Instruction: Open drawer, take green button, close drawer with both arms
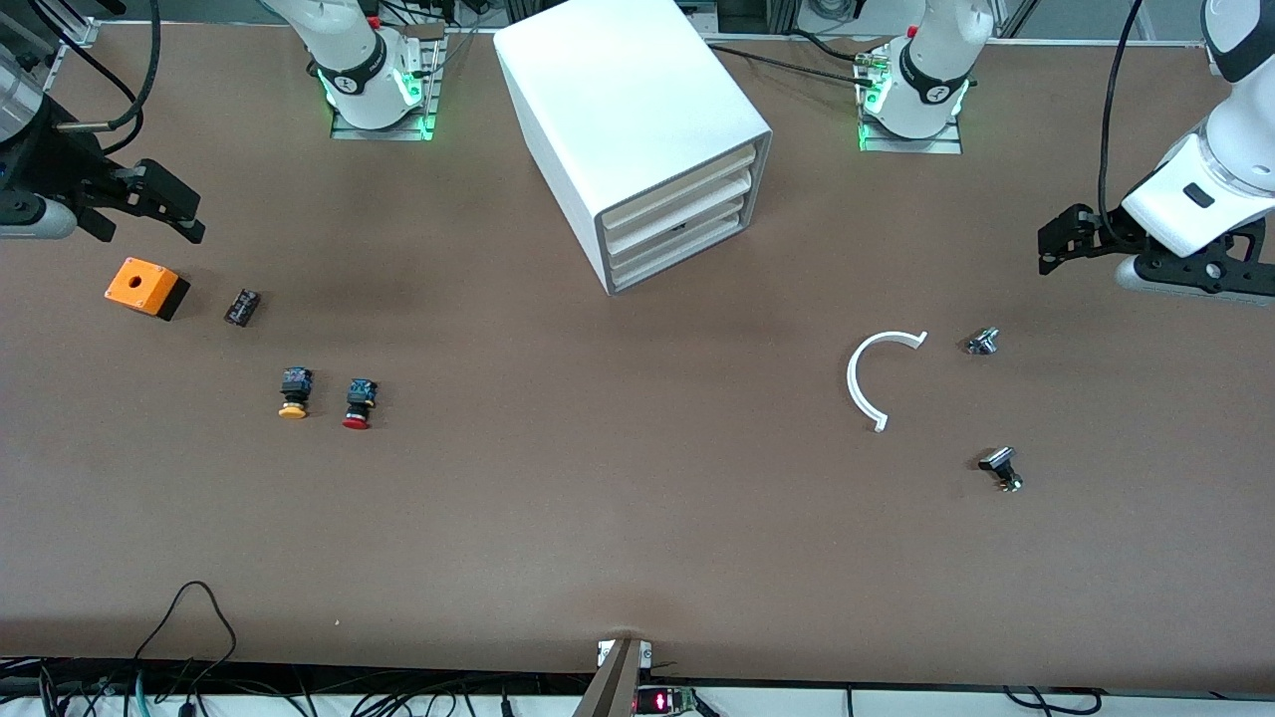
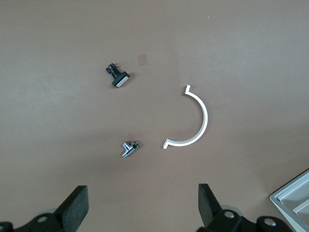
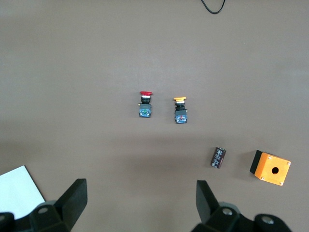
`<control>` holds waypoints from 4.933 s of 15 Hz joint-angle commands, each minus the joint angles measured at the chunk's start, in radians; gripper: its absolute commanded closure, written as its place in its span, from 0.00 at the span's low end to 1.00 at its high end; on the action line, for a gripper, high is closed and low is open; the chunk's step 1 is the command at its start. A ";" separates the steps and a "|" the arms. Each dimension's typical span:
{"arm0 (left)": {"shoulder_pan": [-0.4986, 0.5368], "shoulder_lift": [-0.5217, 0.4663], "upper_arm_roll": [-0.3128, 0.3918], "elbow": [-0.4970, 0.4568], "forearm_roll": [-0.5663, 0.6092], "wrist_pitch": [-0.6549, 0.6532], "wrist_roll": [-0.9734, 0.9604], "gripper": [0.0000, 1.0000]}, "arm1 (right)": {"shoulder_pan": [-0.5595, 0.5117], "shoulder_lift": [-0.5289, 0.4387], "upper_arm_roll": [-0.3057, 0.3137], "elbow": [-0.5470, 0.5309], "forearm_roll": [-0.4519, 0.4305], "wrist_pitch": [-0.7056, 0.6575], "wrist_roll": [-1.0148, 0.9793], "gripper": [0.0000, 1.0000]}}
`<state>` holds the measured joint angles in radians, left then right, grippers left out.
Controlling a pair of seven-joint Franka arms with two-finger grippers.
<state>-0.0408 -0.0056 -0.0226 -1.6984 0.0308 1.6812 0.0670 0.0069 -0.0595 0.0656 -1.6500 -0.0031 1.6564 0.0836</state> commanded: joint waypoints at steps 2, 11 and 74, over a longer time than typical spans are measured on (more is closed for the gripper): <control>-0.002 0.012 0.003 0.031 -0.017 -0.037 -0.003 0.00 | -0.008 -0.002 0.006 0.010 0.003 -0.020 0.016 0.00; -0.002 0.012 0.003 0.031 -0.017 -0.041 -0.003 0.00 | -0.005 0.010 0.010 0.009 -0.008 -0.021 0.001 0.00; -0.134 0.539 -0.229 -0.567 -1.379 0.199 1.180 0.40 | 0.406 0.546 0.010 0.010 0.121 0.372 0.637 0.00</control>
<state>-0.1646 0.5345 -0.2478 -2.2519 -1.3188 1.8667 1.2122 0.3866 0.4622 0.0791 -1.6815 0.1083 2.0270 0.6541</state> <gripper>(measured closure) 0.330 0.000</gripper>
